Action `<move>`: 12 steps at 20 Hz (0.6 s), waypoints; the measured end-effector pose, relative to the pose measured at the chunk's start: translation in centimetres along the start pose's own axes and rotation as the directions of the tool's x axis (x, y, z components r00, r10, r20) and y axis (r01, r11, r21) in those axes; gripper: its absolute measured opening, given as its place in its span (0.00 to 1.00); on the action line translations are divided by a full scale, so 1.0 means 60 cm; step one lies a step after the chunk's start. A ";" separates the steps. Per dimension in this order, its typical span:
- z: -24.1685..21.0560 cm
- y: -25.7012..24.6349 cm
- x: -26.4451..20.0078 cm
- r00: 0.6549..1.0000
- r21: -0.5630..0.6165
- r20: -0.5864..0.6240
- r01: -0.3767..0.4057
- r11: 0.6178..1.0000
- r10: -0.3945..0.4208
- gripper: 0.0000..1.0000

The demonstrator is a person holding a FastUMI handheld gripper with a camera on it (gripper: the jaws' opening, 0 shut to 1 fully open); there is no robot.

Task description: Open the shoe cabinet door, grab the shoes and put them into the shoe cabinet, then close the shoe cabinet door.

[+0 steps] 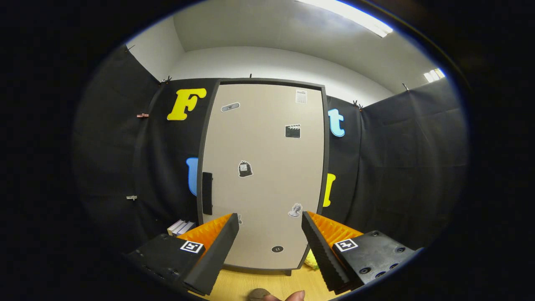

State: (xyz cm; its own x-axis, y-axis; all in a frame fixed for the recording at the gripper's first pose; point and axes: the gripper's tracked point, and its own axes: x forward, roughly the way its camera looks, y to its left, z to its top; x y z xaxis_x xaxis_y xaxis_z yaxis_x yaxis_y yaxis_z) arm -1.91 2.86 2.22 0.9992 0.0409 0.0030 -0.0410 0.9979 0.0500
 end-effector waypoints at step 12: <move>0.021 0.122 0.096 0.994 0.051 -0.014 -0.109 0.993 0.110 0.97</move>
State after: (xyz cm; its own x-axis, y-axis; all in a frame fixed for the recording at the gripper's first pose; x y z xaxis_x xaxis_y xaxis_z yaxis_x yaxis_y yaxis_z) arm 3.56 10.31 3.85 0.9885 0.1510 -0.0051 -0.1497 0.9836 0.1003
